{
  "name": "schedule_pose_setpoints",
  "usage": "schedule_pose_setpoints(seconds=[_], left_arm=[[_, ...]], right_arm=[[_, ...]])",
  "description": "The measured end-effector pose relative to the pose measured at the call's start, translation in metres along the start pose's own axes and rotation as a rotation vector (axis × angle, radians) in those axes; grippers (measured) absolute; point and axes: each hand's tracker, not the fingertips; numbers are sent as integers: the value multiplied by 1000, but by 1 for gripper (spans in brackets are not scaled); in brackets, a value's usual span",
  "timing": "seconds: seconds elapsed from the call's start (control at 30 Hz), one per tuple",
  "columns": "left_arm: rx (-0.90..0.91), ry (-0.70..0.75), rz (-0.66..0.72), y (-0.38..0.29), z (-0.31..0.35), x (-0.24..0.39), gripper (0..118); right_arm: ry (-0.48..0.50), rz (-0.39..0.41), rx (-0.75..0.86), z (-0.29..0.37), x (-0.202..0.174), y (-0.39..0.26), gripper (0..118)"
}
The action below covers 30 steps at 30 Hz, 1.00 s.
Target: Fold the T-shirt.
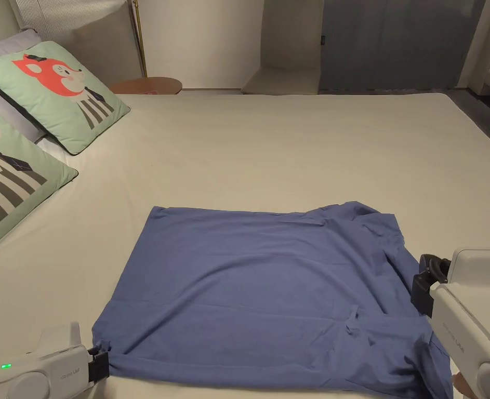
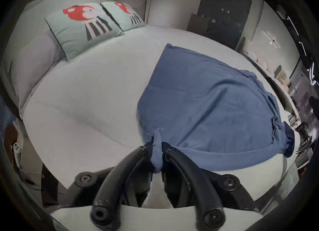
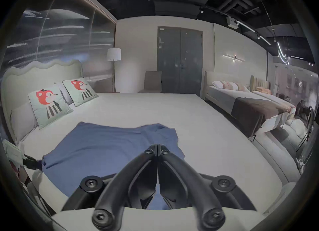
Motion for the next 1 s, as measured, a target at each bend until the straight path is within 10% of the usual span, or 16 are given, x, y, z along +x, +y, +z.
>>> schedule_pose_setpoints(seconds=[0.1, 0.17, 0.4, 0.57, 0.7, 1.0], left_arm=[[21, -20, 18, 4, 9, 3, 5], [31, -17, 14, 6, 13, 7, 5], [30, -15, 10, 6, 15, 7, 5], [29, -15, 21, 3, 15, 5, 5], [29, -15, 31, 3, 16, 3, 5], [121, -50, 67, 38, 19, 6, 5]], right_arm=[[-19, -14, -105, -4, 12, -22, 83], [-25, -25, -185, -8, 19, -39, 113], [-17, -36, -347, -17, 27, -94, 115], [-2, -43, -426, -26, 24, -118, 96], [55, -75, -431, -20, 21, -127, 4], [63, -115, -265, -29, 29, -68, 4]])
